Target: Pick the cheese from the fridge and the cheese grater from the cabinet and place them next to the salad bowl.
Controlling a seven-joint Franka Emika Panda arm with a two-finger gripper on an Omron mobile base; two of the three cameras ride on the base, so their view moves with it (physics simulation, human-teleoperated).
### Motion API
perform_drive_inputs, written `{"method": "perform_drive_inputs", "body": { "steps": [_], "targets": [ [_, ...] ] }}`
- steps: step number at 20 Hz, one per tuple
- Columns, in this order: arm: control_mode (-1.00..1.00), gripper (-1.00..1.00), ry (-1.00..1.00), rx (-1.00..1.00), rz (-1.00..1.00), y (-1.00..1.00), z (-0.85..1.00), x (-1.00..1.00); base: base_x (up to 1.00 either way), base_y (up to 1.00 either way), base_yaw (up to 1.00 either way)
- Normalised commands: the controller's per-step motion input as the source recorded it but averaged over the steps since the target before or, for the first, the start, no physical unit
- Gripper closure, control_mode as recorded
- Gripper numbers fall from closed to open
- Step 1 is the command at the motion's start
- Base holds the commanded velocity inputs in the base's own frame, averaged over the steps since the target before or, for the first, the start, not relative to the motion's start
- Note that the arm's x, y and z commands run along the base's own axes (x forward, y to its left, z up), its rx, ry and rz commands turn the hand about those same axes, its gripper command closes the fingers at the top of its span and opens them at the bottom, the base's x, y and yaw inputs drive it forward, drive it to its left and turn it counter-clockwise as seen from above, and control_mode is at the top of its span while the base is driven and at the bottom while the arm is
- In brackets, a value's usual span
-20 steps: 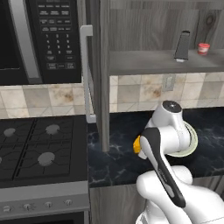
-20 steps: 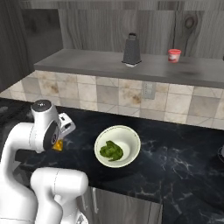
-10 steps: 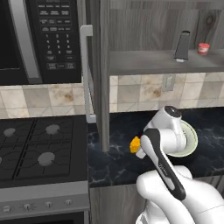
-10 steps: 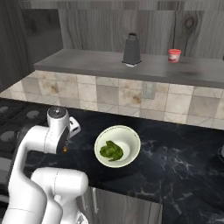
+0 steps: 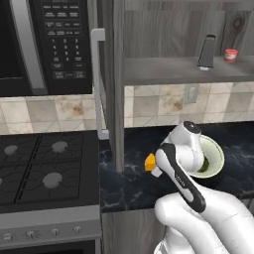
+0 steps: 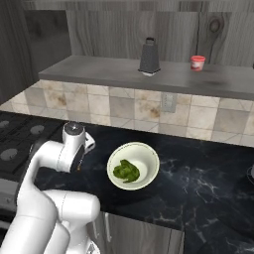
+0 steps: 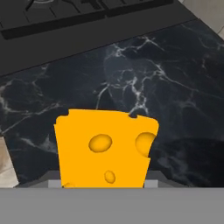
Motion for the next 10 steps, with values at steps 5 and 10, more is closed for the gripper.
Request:
{"method": "perform_drive_inputs", "body": {
  "steps": [5,10],
  "targets": [
    [-1.0,1.0,0.0,0.01,0.03,0.0,-0.33,0.36,0.0,0.0,0.0],
    [-1.0,1.0,0.0,0.0,0.03,0.01,-0.43,0.28,0.0,0.0,0.0]
  ]
}}
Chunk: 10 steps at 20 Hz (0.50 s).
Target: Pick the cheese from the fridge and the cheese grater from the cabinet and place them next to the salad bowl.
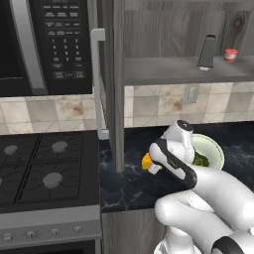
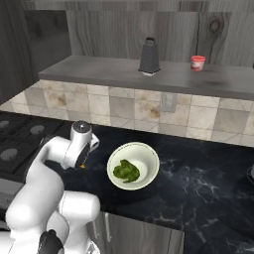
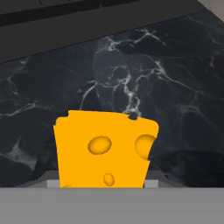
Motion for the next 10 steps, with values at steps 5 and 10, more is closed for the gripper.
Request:
{"method": "perform_drive_inputs", "body": {
  "steps": [5,10],
  "targets": [
    [-1.0,1.0,0.0,0.0,0.03,0.01,-0.43,0.26,0.0,0.0,0.0],
    [-1.0,1.0,0.0,0.0,0.04,0.0,-0.4,0.22,0.0,0.0,0.0]
  ]
}}
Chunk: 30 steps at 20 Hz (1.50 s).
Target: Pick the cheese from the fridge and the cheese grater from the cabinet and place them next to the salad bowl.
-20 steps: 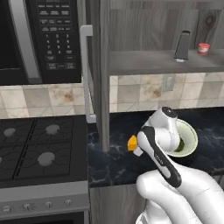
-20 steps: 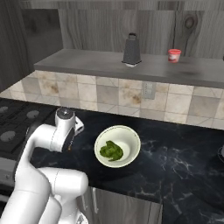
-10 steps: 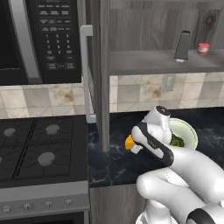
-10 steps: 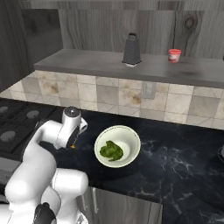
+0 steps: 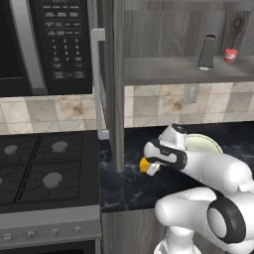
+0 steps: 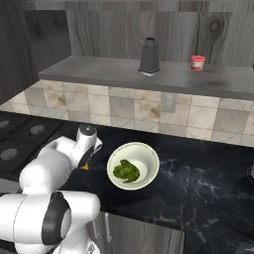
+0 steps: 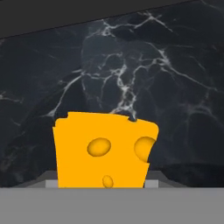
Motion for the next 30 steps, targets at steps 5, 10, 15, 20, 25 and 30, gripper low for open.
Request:
{"method": "perform_drive_inputs", "body": {
  "steps": [5,10,15,20,25,30],
  "targets": [
    [-1.0,1.0,0.0,0.0,0.03,0.0,-0.34,0.09,0.0,0.0,0.0],
    [-1.0,1.0,0.0,0.0,0.04,0.0,-0.3,0.11,0.0,0.0,0.0],
    [-1.0,1.0,0.0,0.0,0.04,0.02,-0.3,0.13,0.0,0.0,0.0],
    [-1.0,1.0,0.0,0.0,0.03,0.04,-0.31,0.1,0.0,0.0,0.0],
    [-1.0,-1.0,0.0,0.0,0.02,0.03,-0.21,-0.03,0.0,0.0,0.0],
    [-1.0,-1.0,-0.01,0.0,0.0,0.0,0.03,-0.19,0.0,0.0,0.0]
  ]
}}
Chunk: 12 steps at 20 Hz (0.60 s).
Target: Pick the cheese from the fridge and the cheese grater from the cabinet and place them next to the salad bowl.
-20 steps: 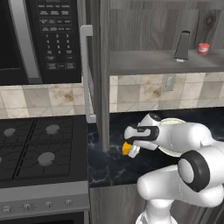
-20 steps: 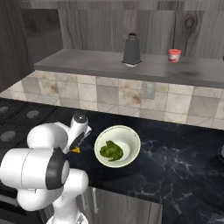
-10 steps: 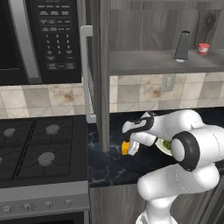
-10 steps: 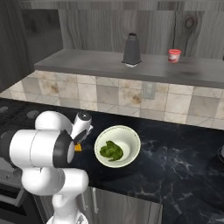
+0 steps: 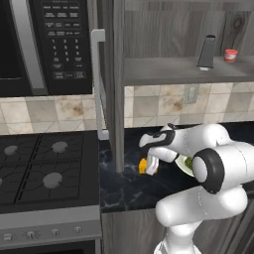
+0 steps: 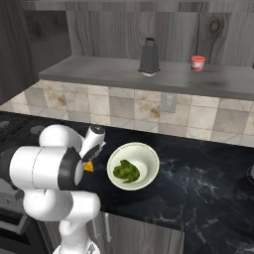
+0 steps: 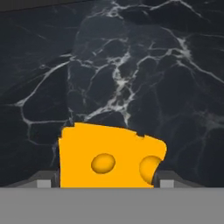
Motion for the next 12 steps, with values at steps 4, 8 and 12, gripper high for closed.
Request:
{"method": "perform_drive_inputs", "body": {
  "steps": [4,8,12],
  "targets": [
    [-1.0,-1.0,0.0,0.0,0.0,-0.01,0.18,-0.21,0.0,0.0,0.0],
    [-1.0,-1.0,0.0,0.0,0.0,-0.01,0.26,-0.15,0.0,0.0,0.0],
    [-1.0,-1.0,-0.01,0.0,0.0,-0.05,0.44,-0.18,0.0,0.0,0.0]
  ]
}}
